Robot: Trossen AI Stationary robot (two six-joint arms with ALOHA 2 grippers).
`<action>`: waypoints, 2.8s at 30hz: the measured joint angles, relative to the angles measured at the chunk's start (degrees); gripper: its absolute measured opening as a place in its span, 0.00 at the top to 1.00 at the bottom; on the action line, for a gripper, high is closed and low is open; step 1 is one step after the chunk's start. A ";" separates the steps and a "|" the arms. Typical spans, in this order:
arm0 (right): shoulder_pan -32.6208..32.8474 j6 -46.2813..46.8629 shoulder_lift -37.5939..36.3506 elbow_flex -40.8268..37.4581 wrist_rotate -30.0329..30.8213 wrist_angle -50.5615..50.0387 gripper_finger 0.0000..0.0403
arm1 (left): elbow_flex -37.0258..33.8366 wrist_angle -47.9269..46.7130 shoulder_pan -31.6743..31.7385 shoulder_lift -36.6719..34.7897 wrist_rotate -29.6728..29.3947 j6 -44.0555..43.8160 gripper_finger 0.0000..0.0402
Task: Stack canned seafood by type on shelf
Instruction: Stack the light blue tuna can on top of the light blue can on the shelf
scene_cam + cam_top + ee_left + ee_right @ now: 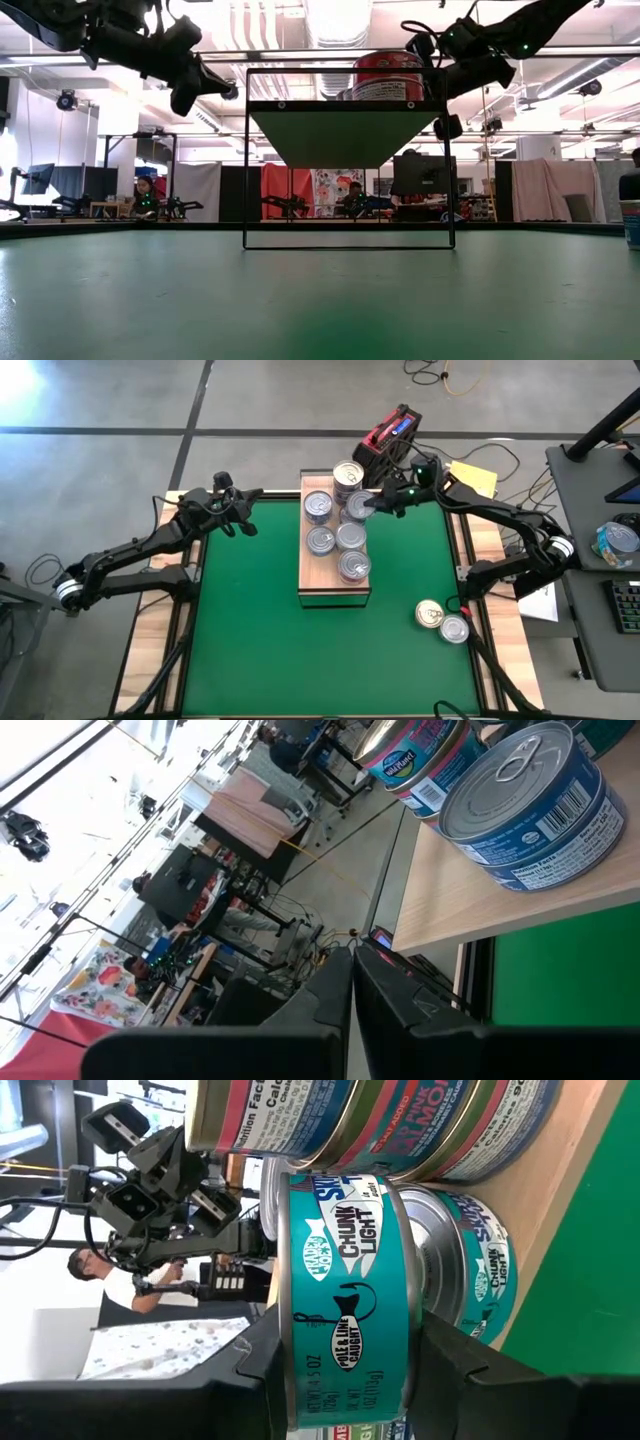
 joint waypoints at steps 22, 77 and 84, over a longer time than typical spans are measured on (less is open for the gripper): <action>0.65 -0.20 0.00 0.00 1.35 -0.02 0.61 | 0.00 0.04 -0.02 0.02 0.00 0.02 1.00; 6.77 -12.66 -0.02 13.57 18.37 -28.00 0.43 | 0.00 0.07 0.00 0.02 0.00 -0.03 1.00; 8.03 -17.51 0.26 13.55 18.49 -28.39 0.44 | 0.00 0.07 0.00 0.02 0.00 -0.22 1.00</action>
